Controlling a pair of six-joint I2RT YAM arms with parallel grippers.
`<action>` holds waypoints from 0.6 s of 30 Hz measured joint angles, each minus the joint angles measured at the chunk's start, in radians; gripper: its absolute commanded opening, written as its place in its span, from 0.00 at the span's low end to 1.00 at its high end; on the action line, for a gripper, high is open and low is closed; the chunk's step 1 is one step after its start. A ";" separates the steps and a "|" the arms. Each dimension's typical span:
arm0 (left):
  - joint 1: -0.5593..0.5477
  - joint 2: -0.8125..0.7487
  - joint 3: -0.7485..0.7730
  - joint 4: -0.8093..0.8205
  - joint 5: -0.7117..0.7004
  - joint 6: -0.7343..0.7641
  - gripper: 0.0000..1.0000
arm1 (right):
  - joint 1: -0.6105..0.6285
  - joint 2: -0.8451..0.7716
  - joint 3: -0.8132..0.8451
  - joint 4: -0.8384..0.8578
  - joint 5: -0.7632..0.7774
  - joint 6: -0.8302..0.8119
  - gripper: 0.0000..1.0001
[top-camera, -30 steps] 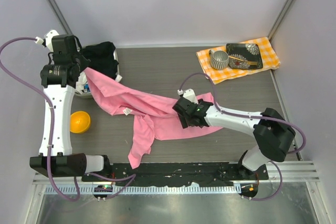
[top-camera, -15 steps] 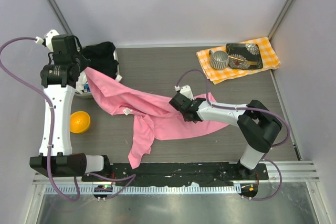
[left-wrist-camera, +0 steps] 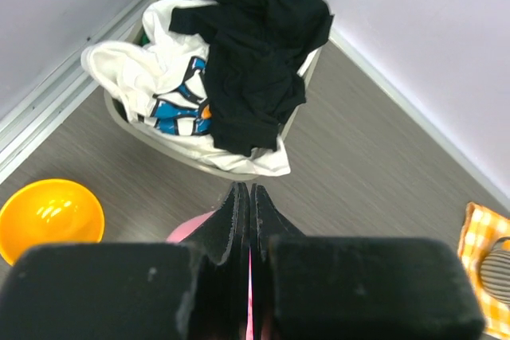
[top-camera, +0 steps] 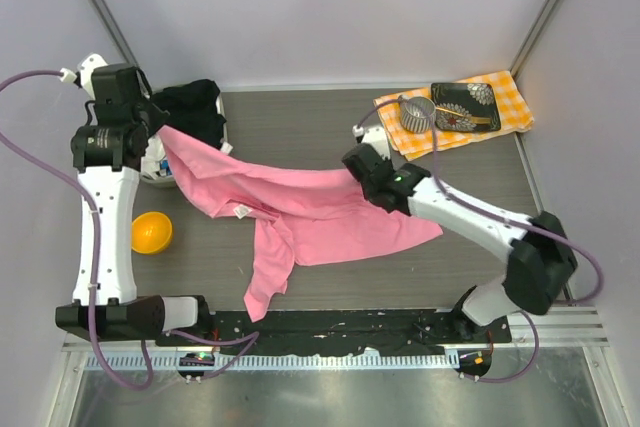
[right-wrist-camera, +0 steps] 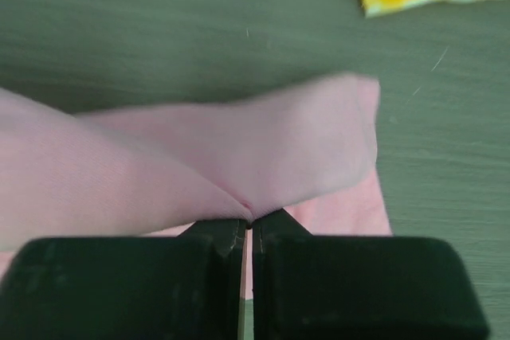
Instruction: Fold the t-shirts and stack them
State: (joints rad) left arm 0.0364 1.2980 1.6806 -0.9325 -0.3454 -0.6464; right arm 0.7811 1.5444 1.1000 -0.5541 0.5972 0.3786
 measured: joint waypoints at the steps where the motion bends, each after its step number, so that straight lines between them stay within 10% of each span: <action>1: 0.000 -0.003 0.017 -0.005 0.003 -0.001 0.00 | 0.003 -0.039 0.031 -0.024 0.005 -0.007 0.01; 18: 0.003 -0.234 0.423 -0.111 0.227 -0.030 0.00 | 0.079 -0.488 0.641 -0.398 -0.216 -0.103 0.01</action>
State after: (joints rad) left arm 0.0399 1.0641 2.1040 -1.0439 -0.1188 -0.6762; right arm 0.8604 1.0565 1.7409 -0.9520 0.3809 0.2760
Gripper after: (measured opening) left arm 0.012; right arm 0.045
